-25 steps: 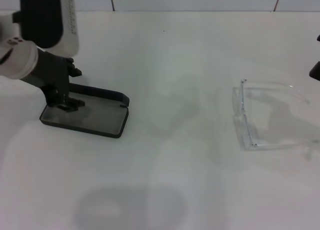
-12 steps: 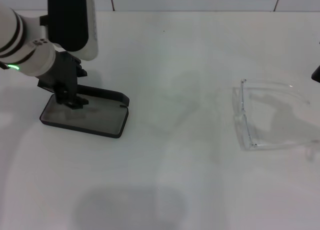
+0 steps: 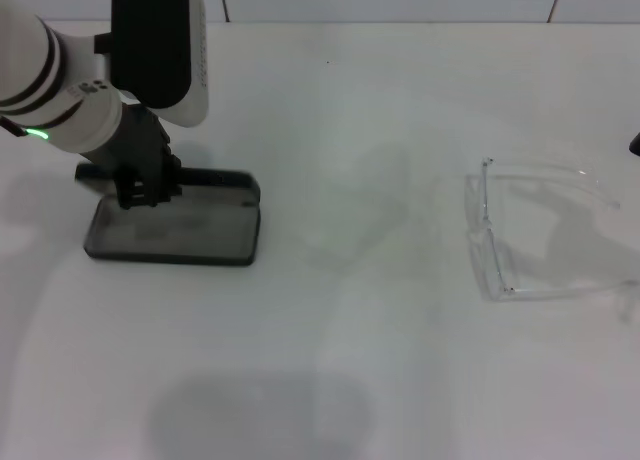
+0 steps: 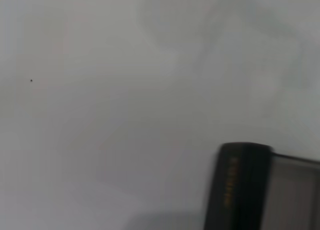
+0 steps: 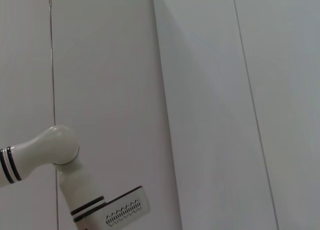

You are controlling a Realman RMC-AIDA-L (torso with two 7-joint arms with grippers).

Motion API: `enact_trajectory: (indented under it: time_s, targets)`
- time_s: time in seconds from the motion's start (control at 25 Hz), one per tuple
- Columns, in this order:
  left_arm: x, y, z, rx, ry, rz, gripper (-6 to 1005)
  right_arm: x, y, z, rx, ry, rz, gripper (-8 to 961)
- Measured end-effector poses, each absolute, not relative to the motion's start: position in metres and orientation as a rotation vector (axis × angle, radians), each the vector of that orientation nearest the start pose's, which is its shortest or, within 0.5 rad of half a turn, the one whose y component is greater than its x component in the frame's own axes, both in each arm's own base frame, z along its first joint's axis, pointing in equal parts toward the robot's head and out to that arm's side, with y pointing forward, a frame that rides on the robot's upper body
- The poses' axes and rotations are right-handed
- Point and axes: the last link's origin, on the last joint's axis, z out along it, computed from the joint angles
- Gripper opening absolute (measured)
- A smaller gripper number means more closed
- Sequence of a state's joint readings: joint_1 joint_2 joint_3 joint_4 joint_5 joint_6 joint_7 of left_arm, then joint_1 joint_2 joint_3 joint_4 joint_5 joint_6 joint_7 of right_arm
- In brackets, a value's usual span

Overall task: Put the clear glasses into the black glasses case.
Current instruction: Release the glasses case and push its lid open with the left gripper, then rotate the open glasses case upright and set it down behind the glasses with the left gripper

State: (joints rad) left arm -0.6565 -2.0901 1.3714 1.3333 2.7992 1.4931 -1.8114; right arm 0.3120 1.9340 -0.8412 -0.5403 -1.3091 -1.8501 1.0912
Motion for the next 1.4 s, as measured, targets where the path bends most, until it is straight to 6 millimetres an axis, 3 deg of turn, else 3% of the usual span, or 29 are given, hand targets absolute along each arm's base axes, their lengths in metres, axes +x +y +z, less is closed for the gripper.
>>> enact_trajectory:
  time_s: [0.32,0.64,0.88,1.08,1.4]
  targets:
    - [-0.174,0.374,0.010,-2.729,0.140,0.821,211,0.283,0.276,0.085,-2.331,0.244,1.266,827]
    - [-0.142,0.360,-0.001,-2.745,0.178,0.734,210,0.297,0.263,0.104,-2.174,0.245,1.309,828]
    - [-0.119,0.346,-0.036,-2.729,0.282,0.724,210,0.323,0.225,0.132,-1.952,0.237,1.329,824]
    - [-0.108,0.342,-0.059,-2.687,0.336,0.679,209,0.334,0.193,0.144,-1.866,0.198,1.322,821]
    - [-0.089,0.341,-0.086,-2.674,0.304,0.686,209,0.344,0.169,0.147,-1.802,0.218,1.307,816]
